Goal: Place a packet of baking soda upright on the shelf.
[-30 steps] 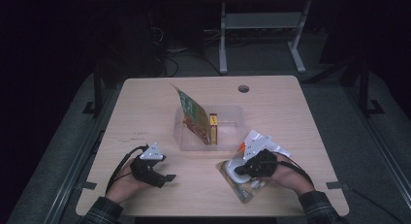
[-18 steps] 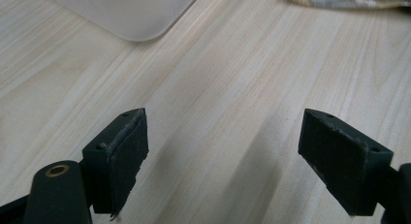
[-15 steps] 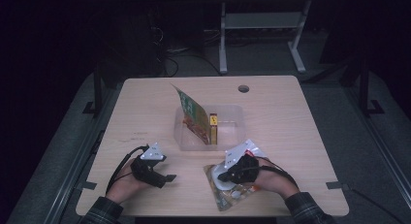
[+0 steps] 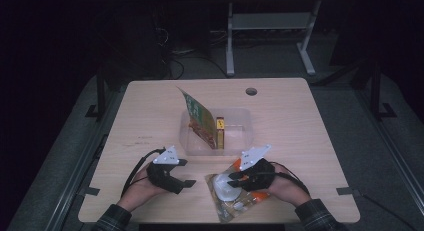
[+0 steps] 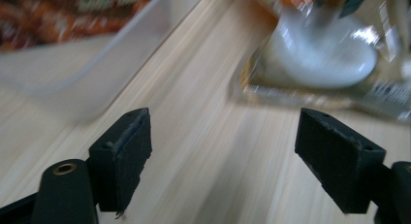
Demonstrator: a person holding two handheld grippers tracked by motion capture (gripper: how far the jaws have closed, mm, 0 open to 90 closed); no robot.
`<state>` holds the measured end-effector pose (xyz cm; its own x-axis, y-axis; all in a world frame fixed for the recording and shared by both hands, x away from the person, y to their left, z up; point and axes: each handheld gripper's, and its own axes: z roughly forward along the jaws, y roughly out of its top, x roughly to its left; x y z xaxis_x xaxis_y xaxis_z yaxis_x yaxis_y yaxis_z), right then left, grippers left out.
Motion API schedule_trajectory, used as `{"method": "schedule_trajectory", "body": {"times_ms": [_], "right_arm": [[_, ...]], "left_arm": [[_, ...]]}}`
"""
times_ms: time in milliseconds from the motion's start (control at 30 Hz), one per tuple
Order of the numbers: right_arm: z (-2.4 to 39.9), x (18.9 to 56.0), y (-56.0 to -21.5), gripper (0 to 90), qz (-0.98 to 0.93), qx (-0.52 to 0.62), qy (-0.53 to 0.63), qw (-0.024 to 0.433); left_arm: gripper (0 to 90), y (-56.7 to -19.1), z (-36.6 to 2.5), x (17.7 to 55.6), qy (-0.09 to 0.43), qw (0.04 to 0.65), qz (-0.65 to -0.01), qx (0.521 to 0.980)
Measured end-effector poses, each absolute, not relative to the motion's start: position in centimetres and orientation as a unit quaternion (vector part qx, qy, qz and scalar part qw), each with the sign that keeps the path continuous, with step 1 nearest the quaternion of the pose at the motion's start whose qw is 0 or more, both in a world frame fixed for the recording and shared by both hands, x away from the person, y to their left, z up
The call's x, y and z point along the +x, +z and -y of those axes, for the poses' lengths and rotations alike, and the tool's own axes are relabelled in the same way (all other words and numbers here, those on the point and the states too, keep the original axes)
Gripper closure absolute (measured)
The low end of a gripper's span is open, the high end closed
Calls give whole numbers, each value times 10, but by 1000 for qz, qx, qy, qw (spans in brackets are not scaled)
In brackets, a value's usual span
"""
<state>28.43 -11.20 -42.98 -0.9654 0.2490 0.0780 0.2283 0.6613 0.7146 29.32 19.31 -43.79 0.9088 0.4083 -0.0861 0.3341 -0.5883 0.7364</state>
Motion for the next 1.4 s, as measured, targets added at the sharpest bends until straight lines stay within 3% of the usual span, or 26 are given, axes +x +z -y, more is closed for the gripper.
{"method": "schedule_trajectory", "body": {"times_ms": [200,400,933,1267,1400], "right_arm": [[142,283,-424,567,-894,192,403,36],[168,277,-422,486,-876,242,412,61],[206,259,-420,392,-845,309,424,105],[219,243,-423,366,-835,339,418,113],[222,241,-423,360,-833,344,418,118]], "left_arm": [[242,-433,-159,298,28,410,-182,893],[294,-436,-126,303,16,406,-159,900],[368,-454,-73,331,-39,380,-144,913],[565,-456,-63,337,-96,374,-142,911],[773,-454,-60,335,-85,372,-124,916]]}}
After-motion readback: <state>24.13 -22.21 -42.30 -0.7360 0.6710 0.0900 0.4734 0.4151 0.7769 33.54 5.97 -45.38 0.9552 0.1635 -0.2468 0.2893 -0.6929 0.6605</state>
